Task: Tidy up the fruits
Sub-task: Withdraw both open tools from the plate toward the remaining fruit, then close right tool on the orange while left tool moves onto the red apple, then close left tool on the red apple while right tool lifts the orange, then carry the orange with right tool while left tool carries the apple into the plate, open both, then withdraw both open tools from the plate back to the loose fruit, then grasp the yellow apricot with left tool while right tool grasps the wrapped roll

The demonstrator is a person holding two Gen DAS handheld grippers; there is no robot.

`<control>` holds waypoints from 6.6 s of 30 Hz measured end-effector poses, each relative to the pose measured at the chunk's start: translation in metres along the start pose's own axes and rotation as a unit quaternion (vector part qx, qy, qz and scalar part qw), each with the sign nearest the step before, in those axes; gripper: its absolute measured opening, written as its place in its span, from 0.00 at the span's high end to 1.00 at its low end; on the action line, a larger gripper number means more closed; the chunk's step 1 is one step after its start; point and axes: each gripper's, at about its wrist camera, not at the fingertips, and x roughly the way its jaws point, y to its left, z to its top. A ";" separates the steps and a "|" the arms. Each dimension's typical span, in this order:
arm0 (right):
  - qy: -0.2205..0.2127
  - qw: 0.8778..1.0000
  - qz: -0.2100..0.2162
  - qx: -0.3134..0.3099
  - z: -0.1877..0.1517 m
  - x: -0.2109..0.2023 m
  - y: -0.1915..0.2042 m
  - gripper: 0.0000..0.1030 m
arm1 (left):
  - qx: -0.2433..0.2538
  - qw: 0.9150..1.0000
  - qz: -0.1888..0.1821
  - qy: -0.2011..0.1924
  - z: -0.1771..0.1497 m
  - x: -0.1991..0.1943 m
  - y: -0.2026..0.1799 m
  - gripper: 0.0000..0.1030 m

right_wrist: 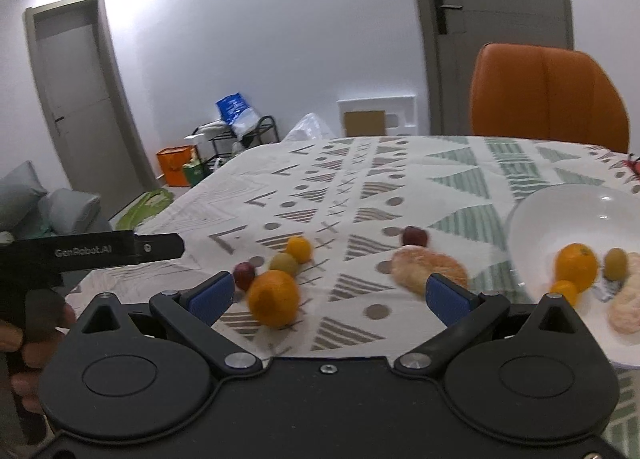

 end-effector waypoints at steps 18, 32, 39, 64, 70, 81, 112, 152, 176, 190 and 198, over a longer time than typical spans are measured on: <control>0.024 0.998 0.049 -0.045 -0.004 0.033 0.035 0.03 | -0.019 1.000 0.009 0.003 -0.007 0.004 0.018 0.13; 0.065 0.996 0.052 -0.024 -0.008 0.049 0.027 0.65 | -0.024 1.000 0.012 0.014 -0.009 0.012 0.022 0.13; 0.049 0.998 0.034 -0.026 -0.008 0.029 0.011 0.65 | -0.005 1.000 -0.009 0.017 -0.010 0.018 0.001 0.14; 0.001 0.999 -0.024 0.043 -0.016 -0.011 -0.055 0.65 | 0.044 0.998 -0.032 0.037 -0.022 0.045 -0.050 0.80; -0.013 0.998 -0.025 0.050 -0.014 -0.017 -0.061 0.65 | 0.044 0.998 -0.028 0.029 -0.017 0.039 -0.054 0.81; -0.042 0.995 -0.049 0.076 -0.018 -0.041 -0.090 0.65 | 0.074 0.996 -0.056 0.015 -0.013 0.032 -0.095 0.81; -0.067 0.984 -0.112 0.121 -0.026 -0.082 -0.150 0.57 | 0.147 0.977 -0.157 0.013 -0.023 0.029 -0.210 0.81; -0.059 0.990 -0.086 0.099 -0.025 -0.075 -0.114 0.53 | 0.110 0.988 -0.102 0.017 -0.010 0.018 -0.156 0.34; -0.025 0.996 -0.061 0.061 -0.016 -0.034 -0.072 0.53 | 0.047 0.996 -0.073 0.035 -0.015 0.034 -0.079 0.34; -0.003 0.997 -0.054 0.052 -0.011 -0.010 -0.064 0.49 | 0.037 0.996 -0.063 0.052 -0.016 0.052 -0.070 0.37; 0.003 0.998 -0.049 0.043 0.000 0.004 -0.064 0.38 | 0.052 0.994 -0.053 0.083 -0.008 0.068 -0.075 0.78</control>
